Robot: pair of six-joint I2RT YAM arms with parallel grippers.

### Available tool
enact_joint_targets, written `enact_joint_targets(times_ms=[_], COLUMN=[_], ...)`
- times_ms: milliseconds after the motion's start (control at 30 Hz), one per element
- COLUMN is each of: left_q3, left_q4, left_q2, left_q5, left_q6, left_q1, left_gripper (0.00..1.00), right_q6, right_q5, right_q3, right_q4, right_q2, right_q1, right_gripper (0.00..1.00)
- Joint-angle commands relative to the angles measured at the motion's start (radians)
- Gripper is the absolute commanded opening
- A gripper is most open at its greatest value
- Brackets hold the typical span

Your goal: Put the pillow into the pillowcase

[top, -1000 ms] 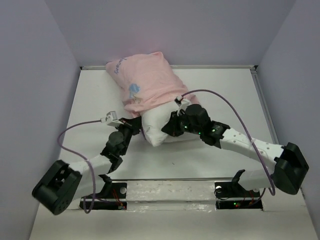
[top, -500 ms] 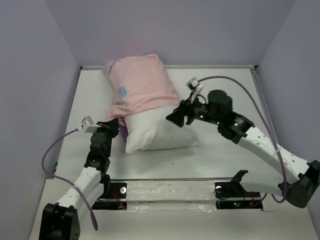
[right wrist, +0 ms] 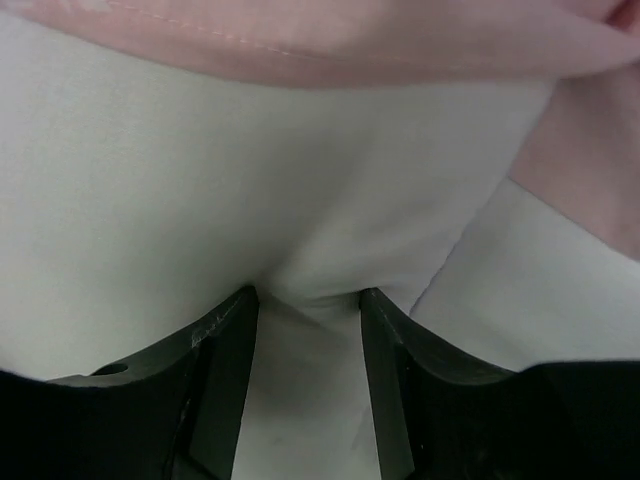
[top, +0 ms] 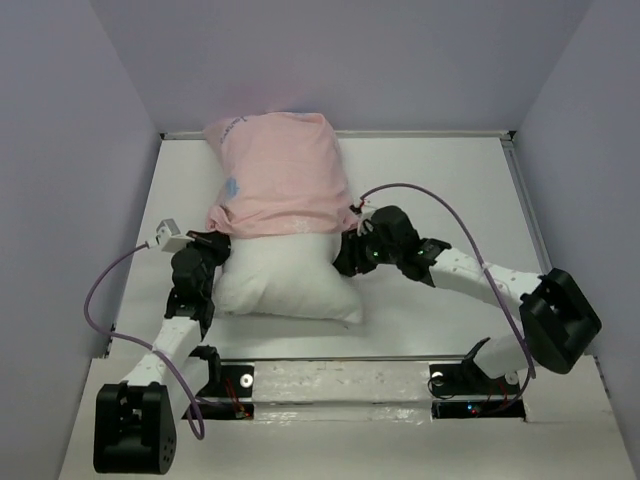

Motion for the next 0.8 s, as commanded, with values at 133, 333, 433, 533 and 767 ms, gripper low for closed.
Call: enact_joint_targets(times_ms=[133,333,433,533,767], left_q3=[0.097,0.188,0.193,0.177,0.165], left_q4=[0.029,-0.009,-0.015,-0.015,-0.058], left_q2=[0.078,0.12,0.123,0.111,0.042], left_q5=[0.009,0.043,0.08,0.097,0.129], left_q6=[0.026,0.046,0.044,0.041,0.061], left_q1=[0.093,0.113,0.112,0.113,0.113], left_gripper=[0.0,0.0,0.0,0.0,0.0], right_q6=[-0.096,-0.235,-0.3,-0.388,-0.471], right_q5=[0.044,-0.206,-0.223,-0.228,-0.264], right_q3=[0.193,0.127,0.077,0.083,0.063], right_q4=[0.025,0.041,0.09,0.072,0.108], right_q2=[-0.093,-0.204,-0.155,-0.01,0.178], right_q1=[0.192,-0.11,-0.213,-0.224,-0.224], right_gripper=[0.79,0.77,0.7,0.68,0.74])
